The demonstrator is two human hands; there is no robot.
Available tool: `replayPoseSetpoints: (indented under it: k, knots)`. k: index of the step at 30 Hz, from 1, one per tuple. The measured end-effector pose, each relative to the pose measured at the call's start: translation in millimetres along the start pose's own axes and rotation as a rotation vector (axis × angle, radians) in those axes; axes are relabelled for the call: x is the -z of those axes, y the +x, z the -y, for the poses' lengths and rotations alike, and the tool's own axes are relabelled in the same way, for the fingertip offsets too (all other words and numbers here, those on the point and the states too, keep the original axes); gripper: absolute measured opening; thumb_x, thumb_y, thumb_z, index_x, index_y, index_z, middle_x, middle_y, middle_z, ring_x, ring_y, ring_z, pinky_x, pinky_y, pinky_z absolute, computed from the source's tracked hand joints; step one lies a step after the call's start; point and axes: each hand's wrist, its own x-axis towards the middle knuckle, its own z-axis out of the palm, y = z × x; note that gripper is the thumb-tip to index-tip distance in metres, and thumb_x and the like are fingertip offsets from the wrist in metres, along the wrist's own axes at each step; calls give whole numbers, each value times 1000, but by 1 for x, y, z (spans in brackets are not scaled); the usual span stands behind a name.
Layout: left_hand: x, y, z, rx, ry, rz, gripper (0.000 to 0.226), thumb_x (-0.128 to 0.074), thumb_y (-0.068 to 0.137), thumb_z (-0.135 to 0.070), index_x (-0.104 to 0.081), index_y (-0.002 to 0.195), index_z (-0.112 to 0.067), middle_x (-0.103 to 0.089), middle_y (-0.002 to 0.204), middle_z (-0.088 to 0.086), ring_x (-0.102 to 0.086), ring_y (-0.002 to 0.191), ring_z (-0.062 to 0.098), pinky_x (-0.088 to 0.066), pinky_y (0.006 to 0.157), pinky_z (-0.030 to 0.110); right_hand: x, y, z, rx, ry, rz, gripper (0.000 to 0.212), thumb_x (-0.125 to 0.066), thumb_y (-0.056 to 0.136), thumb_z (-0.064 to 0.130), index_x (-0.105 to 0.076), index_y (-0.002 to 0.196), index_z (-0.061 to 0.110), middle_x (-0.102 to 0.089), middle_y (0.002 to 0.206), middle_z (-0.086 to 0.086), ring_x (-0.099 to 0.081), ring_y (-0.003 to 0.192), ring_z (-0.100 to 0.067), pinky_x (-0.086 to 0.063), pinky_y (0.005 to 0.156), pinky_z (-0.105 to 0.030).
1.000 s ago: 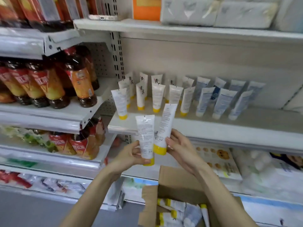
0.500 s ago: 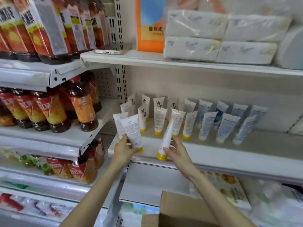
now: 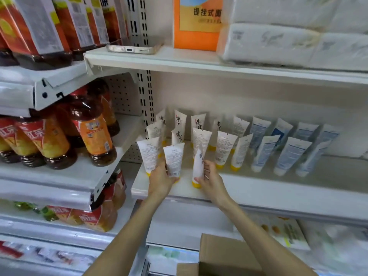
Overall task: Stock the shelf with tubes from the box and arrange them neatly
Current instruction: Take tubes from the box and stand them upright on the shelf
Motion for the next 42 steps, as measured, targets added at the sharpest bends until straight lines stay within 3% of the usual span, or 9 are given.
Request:
replayPoseSetpoints:
  k: [4, 8, 14, 18, 22, 27, 31, 35, 42]
  knots:
    - [-3, 8, 3, -35, -27, -4, 67, -79, 67, -6, -48, 126, -15, -67, 111, 1, -63, 100, 20, -49, 83, 30, 3, 8, -7, -5, -16, -12, 50, -58, 85, -4, -36, 118, 28, -51, 116, 21, -54, 107, 4, -47, 91, -21]
    - [-7, 13, 6, -49, -50, -21, 62, -80, 66, -6, -51, 121, -14, -66, 110, 1, -62, 100, 20, -51, 84, 35, 5, 10, -10, 24, -73, 7, 51, -57, 88, -1, -33, 127, 21, -49, 119, 22, -53, 111, 2, -43, 97, -24]
    - [-11, 12, 8, -57, -96, -40, 62, -80, 67, -5, -50, 121, -14, -64, 110, -1, -59, 100, 15, -45, 81, 26, 5, 14, -8, 41, -89, 27, 52, -53, 90, -2, -30, 133, 17, -45, 120, 24, -50, 104, 19, -43, 89, -11]
    - [-11, 13, 11, -43, -104, -32, 58, -80, 67, -7, -51, 117, -14, -64, 107, -1, -59, 97, 15, -46, 81, 26, 4, 17, -5, 42, -88, 26, 55, -52, 91, -3, -28, 139, 9, -46, 129, 5, -49, 107, 12, -40, 87, -4]
    - [-13, 15, 11, -31, -117, -31, 56, -80, 68, -6, -52, 116, -14, -65, 106, 0, -60, 97, 16, -48, 83, 29, 4, 18, -3, 33, -95, 21, 55, -51, 91, -3, -28, 139, 9, -45, 130, 2, -50, 110, -2, -40, 87, -4]
    - [-12, 12, 12, -11, -98, -11, 53, -78, 71, -6, -51, 116, -12, -65, 112, 6, -62, 102, 23, -50, 89, 36, 5, 16, -1, 21, -127, 31, 55, -53, 91, 0, -29, 139, 12, -46, 129, 4, -51, 108, 0, -43, 94, -12]
    - [-5, 0, 7, -43, -39, -56, 53, -76, 75, -10, -51, 122, -10, -62, 118, 5, -57, 108, 22, -43, 89, 27, 6, 9, 1, 4, -144, 31, 53, -54, 91, 4, -31, 139, 11, -49, 129, 0, -51, 115, -12, -41, 105, -37]
    - [4, -18, 4, -23, -33, -123, 47, -76, 78, -17, -52, 116, -5, -62, 115, 12, -57, 106, 27, -47, 92, 34, 11, -6, 7, -7, -166, -2, 62, -57, 92, 9, -24, 144, 10, -41, 142, -7, -40, 128, -13, -32, 107, -27]
    - [-12, -67, -11, -132, -74, -85, 43, -73, 80, -17, -54, 116, -7, -63, 112, 9, -59, 105, 21, -48, 92, 34, 37, -55, 11, 6, -265, -7, 70, -57, 93, 22, -15, 150, 20, -32, 150, 1, -36, 134, -12, -31, 111, -29]
